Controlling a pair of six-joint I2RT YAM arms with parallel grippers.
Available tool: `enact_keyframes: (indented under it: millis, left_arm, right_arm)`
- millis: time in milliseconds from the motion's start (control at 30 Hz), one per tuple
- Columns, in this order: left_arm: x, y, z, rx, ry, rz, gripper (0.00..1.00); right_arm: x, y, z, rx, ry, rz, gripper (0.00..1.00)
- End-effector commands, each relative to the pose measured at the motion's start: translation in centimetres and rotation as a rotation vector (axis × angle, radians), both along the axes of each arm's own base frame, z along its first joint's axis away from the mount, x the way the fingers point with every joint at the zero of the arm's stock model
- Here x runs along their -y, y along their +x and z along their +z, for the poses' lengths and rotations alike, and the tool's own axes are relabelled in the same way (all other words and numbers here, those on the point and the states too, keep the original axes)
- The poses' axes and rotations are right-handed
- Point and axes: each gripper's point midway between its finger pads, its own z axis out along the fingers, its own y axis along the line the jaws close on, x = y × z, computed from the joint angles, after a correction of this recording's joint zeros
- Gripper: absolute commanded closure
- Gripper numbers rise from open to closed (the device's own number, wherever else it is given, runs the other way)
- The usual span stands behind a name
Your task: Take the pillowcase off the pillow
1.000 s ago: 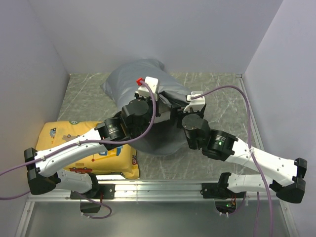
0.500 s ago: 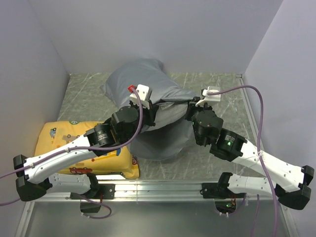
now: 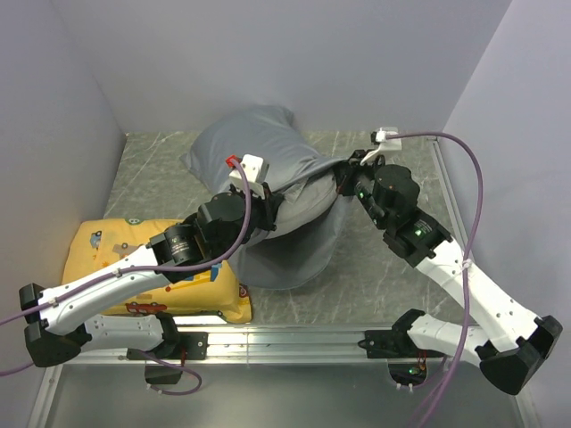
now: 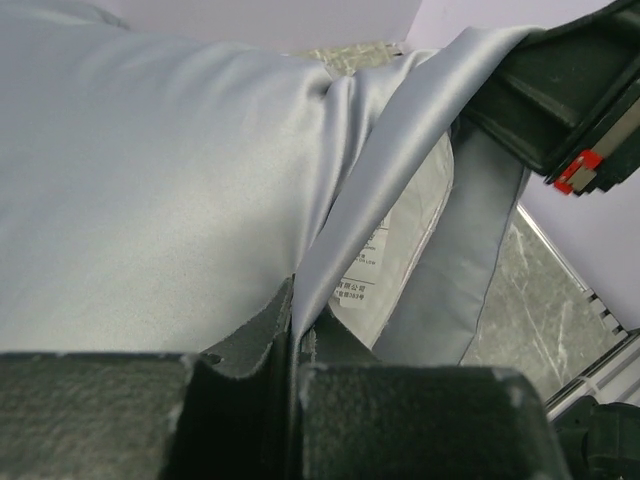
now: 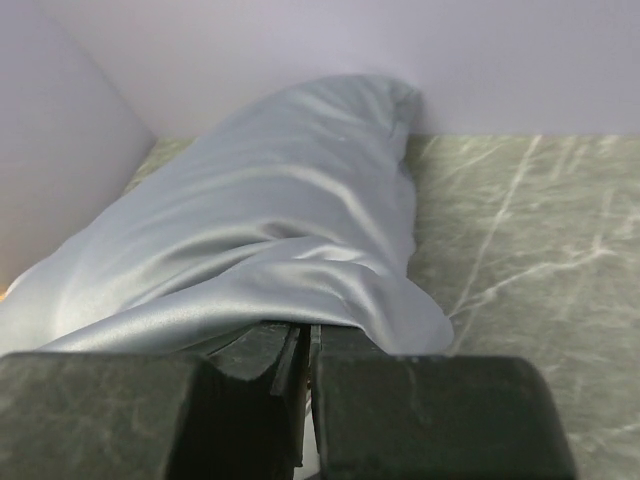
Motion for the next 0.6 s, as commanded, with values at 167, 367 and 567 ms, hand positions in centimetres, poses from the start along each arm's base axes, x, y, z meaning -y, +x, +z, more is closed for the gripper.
enact_keyframes:
  millis: [167,367,567]
  left_arm:
    - [-4.9,-0.5,-0.5,-0.031,0.068,0.111,0.94]
    - [-3.5,-0.8,-0.9,-0.037,0.082,0.047,0.94]
    - [-2.1,-1.2,-1.9,-0.064,0.132,-0.023,0.94]
  right_arm:
    - [9.2,4.4,4.1,0.106,0.082,-0.328,0.96]
    - [7.0,7.4,2.2,0.065,0.119,-0.183,0.96]
    - [6.1,11.0,-1.9,-0.066,0.18,-0.064,0.98]
